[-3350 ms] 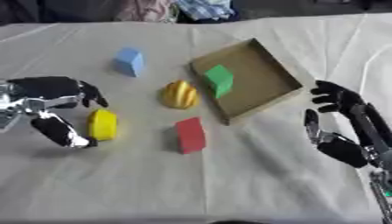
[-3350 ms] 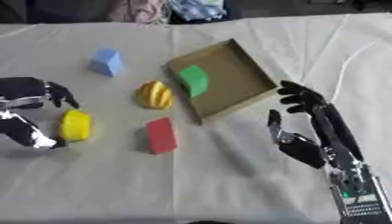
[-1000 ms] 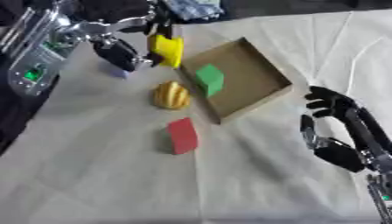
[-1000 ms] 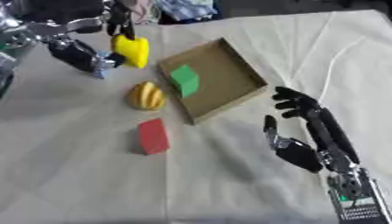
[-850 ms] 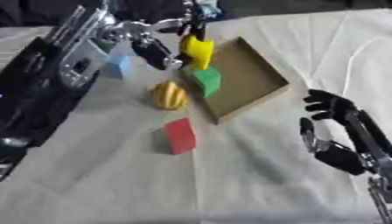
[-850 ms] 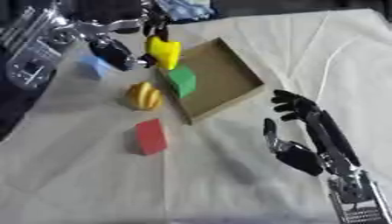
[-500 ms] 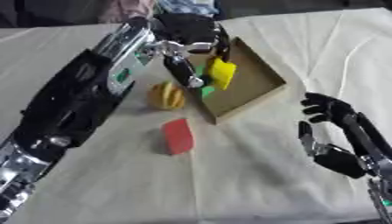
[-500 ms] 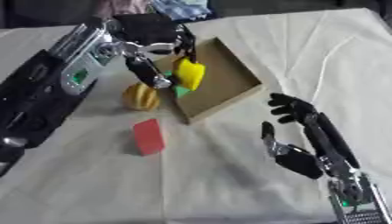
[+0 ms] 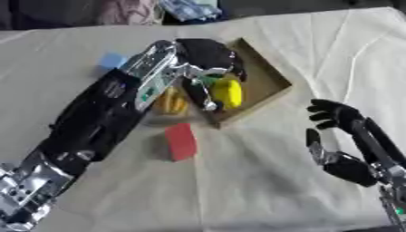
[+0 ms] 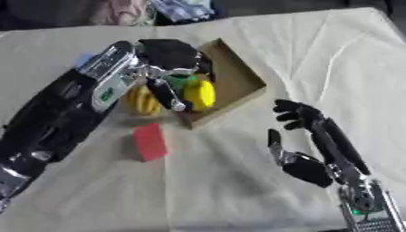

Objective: Pick up objects on the table and place them in the box.

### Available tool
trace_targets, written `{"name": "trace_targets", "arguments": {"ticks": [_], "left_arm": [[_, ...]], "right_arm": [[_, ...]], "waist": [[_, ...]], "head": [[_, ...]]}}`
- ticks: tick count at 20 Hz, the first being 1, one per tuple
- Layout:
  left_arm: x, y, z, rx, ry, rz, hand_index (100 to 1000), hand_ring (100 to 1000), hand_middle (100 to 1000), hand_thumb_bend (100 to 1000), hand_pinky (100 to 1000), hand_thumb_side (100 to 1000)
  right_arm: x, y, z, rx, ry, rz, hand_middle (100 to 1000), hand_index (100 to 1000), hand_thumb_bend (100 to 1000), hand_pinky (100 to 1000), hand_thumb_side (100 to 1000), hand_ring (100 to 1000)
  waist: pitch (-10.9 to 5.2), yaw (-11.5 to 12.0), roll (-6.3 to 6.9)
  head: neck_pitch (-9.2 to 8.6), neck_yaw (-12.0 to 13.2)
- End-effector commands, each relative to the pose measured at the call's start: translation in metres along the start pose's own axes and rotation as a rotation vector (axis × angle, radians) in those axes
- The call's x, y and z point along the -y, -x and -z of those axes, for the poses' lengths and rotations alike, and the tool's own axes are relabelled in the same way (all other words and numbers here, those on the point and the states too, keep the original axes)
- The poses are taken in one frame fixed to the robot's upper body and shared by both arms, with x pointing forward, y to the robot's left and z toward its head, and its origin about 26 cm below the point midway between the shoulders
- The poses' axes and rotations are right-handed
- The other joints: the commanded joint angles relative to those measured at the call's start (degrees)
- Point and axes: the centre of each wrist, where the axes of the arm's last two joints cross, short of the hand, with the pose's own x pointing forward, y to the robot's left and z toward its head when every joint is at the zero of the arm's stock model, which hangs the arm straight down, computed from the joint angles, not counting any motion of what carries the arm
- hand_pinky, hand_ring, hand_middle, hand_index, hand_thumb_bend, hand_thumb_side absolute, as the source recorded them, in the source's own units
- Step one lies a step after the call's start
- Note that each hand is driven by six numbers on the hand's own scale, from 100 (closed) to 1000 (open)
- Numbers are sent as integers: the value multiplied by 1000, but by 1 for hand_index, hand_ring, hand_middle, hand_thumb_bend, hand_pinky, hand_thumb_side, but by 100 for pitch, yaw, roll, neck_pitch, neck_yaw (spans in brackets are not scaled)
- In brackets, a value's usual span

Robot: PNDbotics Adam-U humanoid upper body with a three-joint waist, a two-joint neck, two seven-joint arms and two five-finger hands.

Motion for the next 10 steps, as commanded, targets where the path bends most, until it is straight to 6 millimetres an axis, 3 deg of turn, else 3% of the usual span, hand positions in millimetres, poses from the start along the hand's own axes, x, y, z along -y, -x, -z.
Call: {"name": "trace_targets", "arguments": {"ticks": [1,5,10], "left_arm": [[-15,7,-8,-22,-13,20,872,752,803,402,776,321],[-40,9,-29,-14,-97,40,854,734,774,386,769,309],[-69,8,-72,38,-150,66,838,719,754,384,769,319]], "right_arm": [[4,-3,3,16,5,-5,775,901,100,701,365,767],[5,-2,2,9,6,-7,775,901,100,701,364,767],[7,0,0,-2,10,-16,775,901,100,701,359,767]], "waist": [[-138,13,-49],[-146,50,-55],[-166,123,-32]], "head": [[26,-9],[26,-19],[21,-100]]}}
